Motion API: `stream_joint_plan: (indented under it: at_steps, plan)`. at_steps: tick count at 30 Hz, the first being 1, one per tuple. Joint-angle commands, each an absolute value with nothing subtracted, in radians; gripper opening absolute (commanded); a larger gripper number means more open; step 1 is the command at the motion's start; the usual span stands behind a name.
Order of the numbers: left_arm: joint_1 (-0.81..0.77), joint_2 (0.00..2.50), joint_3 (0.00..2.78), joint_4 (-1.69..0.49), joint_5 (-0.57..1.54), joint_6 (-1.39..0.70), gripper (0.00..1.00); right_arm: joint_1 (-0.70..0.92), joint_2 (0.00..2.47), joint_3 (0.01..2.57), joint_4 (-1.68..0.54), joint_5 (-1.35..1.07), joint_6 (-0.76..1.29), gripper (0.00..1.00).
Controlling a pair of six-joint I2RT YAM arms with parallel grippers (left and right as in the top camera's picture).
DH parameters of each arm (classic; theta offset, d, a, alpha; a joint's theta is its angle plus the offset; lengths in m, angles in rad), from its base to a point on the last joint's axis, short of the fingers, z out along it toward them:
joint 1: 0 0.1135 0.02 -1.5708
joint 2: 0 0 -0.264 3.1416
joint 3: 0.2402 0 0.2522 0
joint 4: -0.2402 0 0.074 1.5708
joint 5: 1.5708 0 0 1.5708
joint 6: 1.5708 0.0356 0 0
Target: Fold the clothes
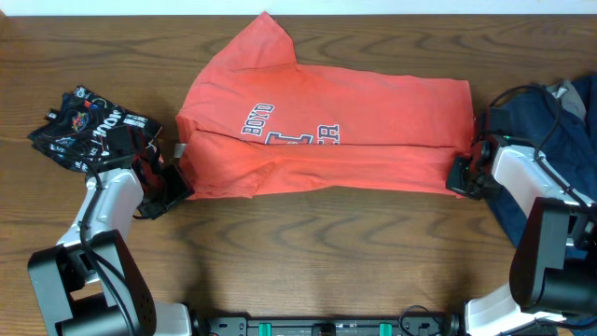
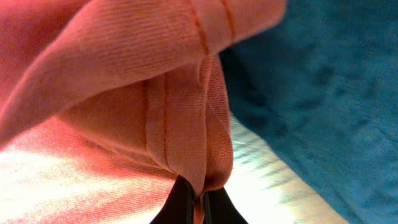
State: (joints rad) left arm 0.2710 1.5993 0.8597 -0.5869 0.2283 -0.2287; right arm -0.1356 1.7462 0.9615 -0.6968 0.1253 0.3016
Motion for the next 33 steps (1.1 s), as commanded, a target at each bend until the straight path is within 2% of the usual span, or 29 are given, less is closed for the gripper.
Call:
stream_joint_plan:
  at_steps: [1, 4, 7, 12, 13, 14, 20, 24, 33]
  plan:
    - [0.269, 1.603, 0.858, -0.592, 0.216, -0.223, 0.59, -0.167, 1.76, 0.929, -0.716, 0.207, 0.321, 0.02]
    - [0.269, 1.603, 0.855, -0.593, 0.216, -0.223, 0.59, -0.175, 1.76, 0.929, -0.722, 0.206, 0.321, 0.02]
    - [0.269, 1.603, 0.854, -0.597, 0.234, -0.223, 0.54, -0.175, 1.76, 0.929, -0.722, 0.206, 0.318, 0.03]
    - [0.269, 1.603, 0.854, -0.625, 0.246, -0.218, 0.36, -0.175, 1.76, 0.929, -0.721, 0.206, 0.318, 0.04]
    - [0.269, 1.603, 0.854, -0.637, 0.245, -0.214, 0.29, -0.175, 1.76, 0.929, -0.721, 0.206, 0.318, 0.04]
    - [0.269, 1.603, 0.854, -0.647, 0.246, -0.211, 0.25, -0.175, 1.76, 0.929, -0.721, 0.206, 0.318, 0.04]
    - [0.268, 1.603, 0.82, -0.619, 0.246, -0.185, 0.27, -0.175, 1.76, 0.929, -0.715, 0.206, 0.318, 0.05]
    - [0.268, 1.603, 0.786, -0.579, 0.248, -0.185, 0.34, -0.175, 1.76, 0.929, -0.718, 0.206, 0.318, 0.05]
    - [0.251, 1.603, 0.767, -0.471, 0.344, -0.15, 0.37, -0.175, 1.76, 0.929, -0.715, 0.206, 0.318, 0.06]
